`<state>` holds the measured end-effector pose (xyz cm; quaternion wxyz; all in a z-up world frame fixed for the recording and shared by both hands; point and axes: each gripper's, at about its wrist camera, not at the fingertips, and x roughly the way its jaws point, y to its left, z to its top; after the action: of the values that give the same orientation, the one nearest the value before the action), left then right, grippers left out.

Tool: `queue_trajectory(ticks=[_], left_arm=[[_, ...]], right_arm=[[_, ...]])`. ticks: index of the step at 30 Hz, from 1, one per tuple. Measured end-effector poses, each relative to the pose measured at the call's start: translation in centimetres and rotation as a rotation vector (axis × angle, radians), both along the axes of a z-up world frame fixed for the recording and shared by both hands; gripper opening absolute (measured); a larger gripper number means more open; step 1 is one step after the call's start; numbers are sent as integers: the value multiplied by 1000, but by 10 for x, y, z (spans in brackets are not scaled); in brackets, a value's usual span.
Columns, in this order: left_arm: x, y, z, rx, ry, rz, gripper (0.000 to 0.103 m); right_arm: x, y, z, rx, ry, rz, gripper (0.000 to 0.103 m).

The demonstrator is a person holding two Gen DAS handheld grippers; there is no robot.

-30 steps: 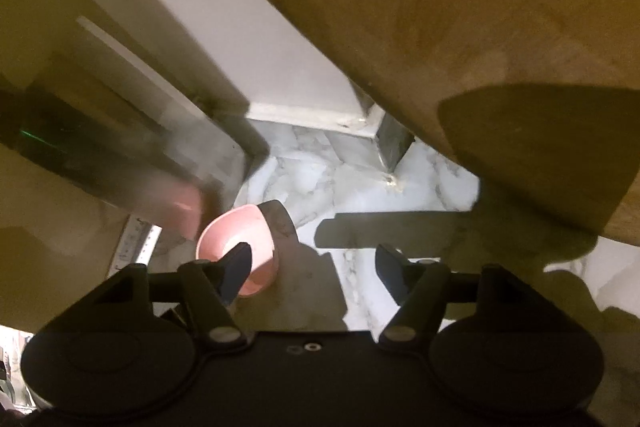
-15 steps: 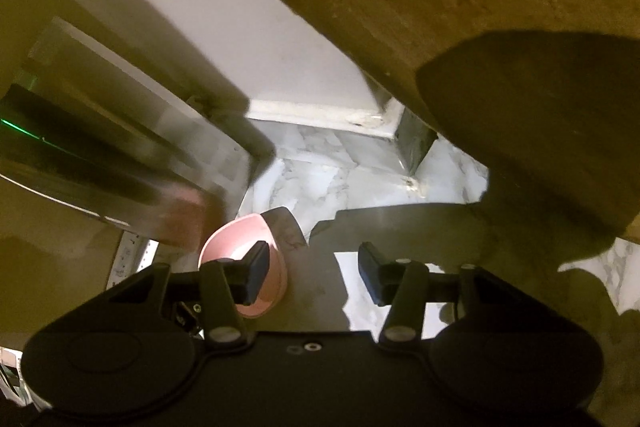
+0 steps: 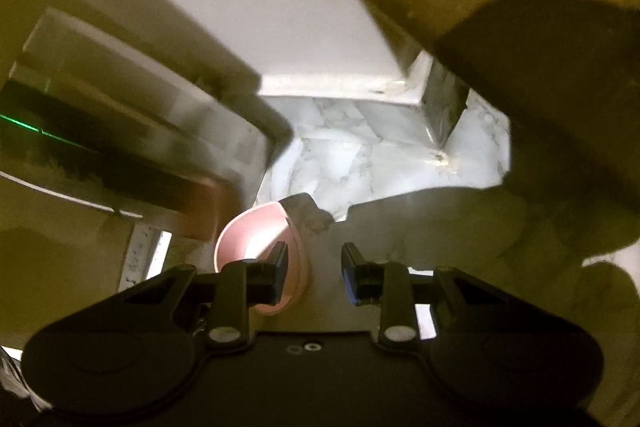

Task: Organize plates and bowls
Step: 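Lift the heart-shaped dish with both grippers and carry it to the cream bowl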

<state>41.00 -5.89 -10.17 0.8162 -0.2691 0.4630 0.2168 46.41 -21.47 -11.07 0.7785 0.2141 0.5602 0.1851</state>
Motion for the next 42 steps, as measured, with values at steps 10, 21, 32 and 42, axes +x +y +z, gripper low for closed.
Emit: queue_trajectory(ticks=[10,21,32,42], left_arm=[[-3,2,0,-24,1,-9,44],[-8,-16,-4,-21,27,-131,15],[-40,-37,12,14,52,-310,10],[-88,-43,61,8,-8,-414,10]], right_arm=[[-8,4,4,0,-18,63,1],[-23,-9,4,-23,-11,125,0],[-60,-22,21,-53,-20,159,1],[-113,-29,71,-98,-94,175,1]])
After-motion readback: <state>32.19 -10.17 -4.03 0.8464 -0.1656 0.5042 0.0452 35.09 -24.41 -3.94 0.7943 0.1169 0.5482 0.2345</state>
